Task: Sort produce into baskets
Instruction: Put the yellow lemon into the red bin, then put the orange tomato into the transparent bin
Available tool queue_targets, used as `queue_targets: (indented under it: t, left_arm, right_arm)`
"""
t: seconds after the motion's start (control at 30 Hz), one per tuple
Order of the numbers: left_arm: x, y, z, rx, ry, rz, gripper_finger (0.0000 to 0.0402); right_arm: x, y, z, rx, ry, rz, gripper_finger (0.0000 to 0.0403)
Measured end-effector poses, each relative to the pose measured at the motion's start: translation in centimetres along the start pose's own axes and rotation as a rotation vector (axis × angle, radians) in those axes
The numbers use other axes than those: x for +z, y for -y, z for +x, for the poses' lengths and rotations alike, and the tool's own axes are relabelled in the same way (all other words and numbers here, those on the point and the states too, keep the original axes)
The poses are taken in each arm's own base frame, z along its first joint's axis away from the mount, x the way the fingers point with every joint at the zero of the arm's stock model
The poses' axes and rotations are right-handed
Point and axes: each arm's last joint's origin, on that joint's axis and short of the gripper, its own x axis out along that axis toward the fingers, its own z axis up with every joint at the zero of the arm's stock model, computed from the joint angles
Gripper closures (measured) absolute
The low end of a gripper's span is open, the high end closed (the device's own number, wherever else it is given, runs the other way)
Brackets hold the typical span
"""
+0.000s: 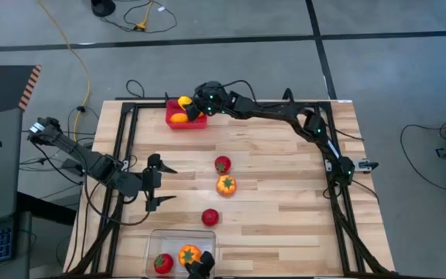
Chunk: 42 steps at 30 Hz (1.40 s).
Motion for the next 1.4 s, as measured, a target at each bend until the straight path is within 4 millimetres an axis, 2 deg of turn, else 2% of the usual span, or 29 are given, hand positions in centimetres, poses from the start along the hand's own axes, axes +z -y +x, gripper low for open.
queue_targets:
  t: [0.23, 0.6, 0.8, 0.93, 1.07, 1.23, 1.4]
  left_arm:
    - [0.0, 0.0, 0.0, 0.0, 0.0, -0.001, 0.0017]
    - [0.0, 0.0, 0.0, 0.001, 0.0, -0.004, 0.0017]
    - [0.0, 0.0, 0.0, 0.001, 0.0, -0.005, 0.0017]
    - [0.5, 0.1, 0.0, -0.009, 0.044, -0.032, 0.0017]
    - [1.4, 0.3, -0.1, -0.03, 0.131, -0.076, 0.0017]
    - [2.3, 0.3, 0.1, -0.035, 0.207, -0.115, 0.0017]
    - [3.3, -0.1, 1.4, -0.013, 0.212, -0.16, 0.0017]
  right_arm:
    - [0.2, -0.1, -0.1, 0.001, 0.006, 0.0, 0.0177]
    - [0.2, -0.1, -0.2, 0.024, -0.001, 0.001, 0.0122]
    - [0.9, 0.0, -0.9, 0.103, -0.055, 0.008, 0.0115]
    - [2.9, -0.2, -3.5, 0.116, -0.109, -0.007, 0.0116]
    - [5.4, -1.4, -7.3, 0.099, -0.132, -0.117, 0.0116]
    - [7.3, -4.5, -12.7, 0.098, -0.164, -0.237, 0.0116]
    - [7.6, -7.7, -17.2, 0.053, -0.186, -0.365, 0.0116]
